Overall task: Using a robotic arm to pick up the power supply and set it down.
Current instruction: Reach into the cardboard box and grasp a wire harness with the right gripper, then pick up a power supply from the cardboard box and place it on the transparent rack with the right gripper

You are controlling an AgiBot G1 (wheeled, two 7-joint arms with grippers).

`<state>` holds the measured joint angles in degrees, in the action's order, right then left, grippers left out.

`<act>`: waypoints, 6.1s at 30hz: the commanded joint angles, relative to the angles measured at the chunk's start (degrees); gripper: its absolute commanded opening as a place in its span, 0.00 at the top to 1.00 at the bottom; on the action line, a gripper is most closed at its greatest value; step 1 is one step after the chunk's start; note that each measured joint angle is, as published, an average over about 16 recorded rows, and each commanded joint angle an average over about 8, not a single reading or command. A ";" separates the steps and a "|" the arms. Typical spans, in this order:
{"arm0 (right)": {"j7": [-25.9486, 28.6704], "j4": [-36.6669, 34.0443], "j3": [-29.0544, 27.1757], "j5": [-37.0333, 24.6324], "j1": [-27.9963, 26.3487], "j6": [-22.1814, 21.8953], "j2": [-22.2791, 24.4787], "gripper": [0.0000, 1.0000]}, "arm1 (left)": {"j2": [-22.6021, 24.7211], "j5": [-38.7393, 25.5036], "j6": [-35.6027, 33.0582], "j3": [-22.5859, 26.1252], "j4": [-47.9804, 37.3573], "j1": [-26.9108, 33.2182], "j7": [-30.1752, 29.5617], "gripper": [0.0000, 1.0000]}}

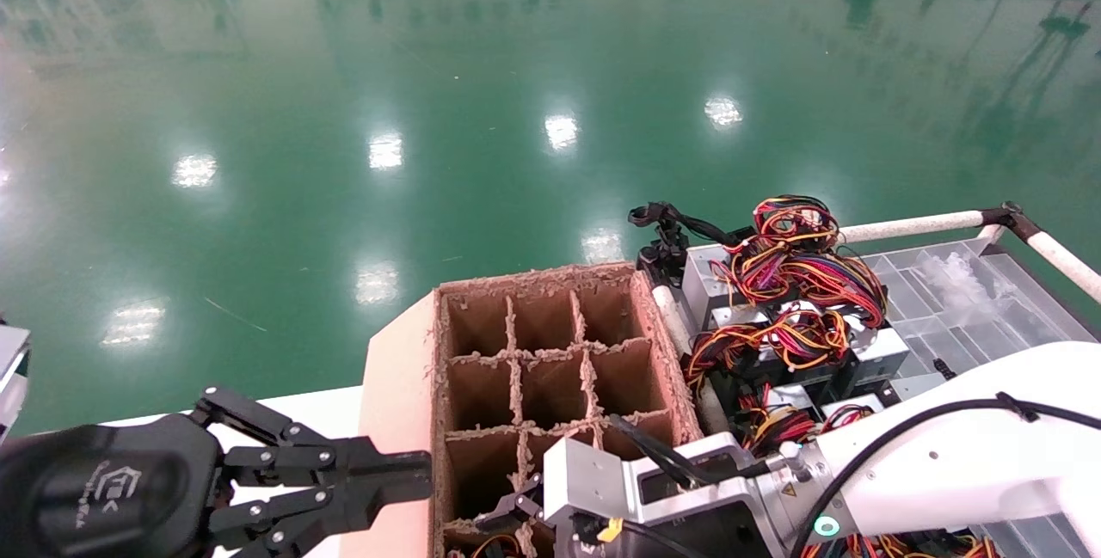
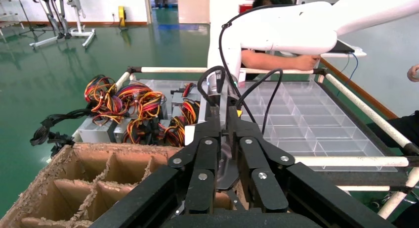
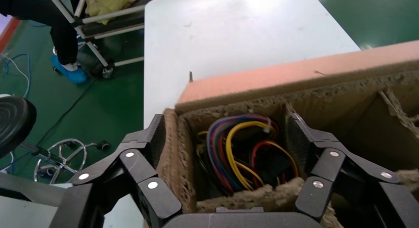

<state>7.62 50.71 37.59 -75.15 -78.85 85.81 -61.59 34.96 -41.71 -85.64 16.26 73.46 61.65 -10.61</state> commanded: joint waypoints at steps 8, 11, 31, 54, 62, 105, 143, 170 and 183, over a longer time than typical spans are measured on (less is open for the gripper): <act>-1.61 -3.10 1.19 -1.97 -1.23 0.20 -1.48 1.00 | -0.02 0.03 0.02 0.04 0.00 0.01 0.02 0.00; -1.96 -3.81 1.46 -2.39 -1.44 0.31 -1.67 1.00 | -0.02 0.03 0.02 0.05 0.00 0.01 0.03 0.00; -1.67 -4.20 2.13 -3.75 -1.89 0.52 -0.69 1.00 | -0.05 0.09 0.06 0.13 0.00 0.03 0.07 0.00; -0.55 -0.59 -2.60 6.08 -0.19 3.02 4.82 1.00 | -0.09 0.15 0.10 0.22 0.00 0.05 0.11 0.00; 0.16 2.41 -5.86 12.73 -0.48 3.77 8.89 1.00 | -0.10 0.17 0.11 0.25 0.00 0.05 0.13 0.00; -3.88 -1.75 2.11 24.96 -24.76 5.51 48.05 1.00 | -0.17 0.28 0.18 0.41 0.00 0.09 0.21 0.00; -12.02 -4.35 18.23 12.65 -27.53 5.52 49.65 1.00 | -0.22 0.37 0.24 0.54 0.00 0.12 0.27 0.00; -16.94 -16.22 30.42 40.33 -14.90 5.20 55.35 1.00 | -0.26 0.43 0.27 0.63 0.00 0.14 0.31 0.00; -21.74 -22.65 35.16 57.94 -2.07 4.36 53.23 1.00 | -0.28 0.46 0.29 0.67 0.00 0.15 0.34 0.00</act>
<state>-13.73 27.83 72.63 -17.72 -81.24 90.16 -8.24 34.68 -41.25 -85.35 16.93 73.45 61.80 -10.27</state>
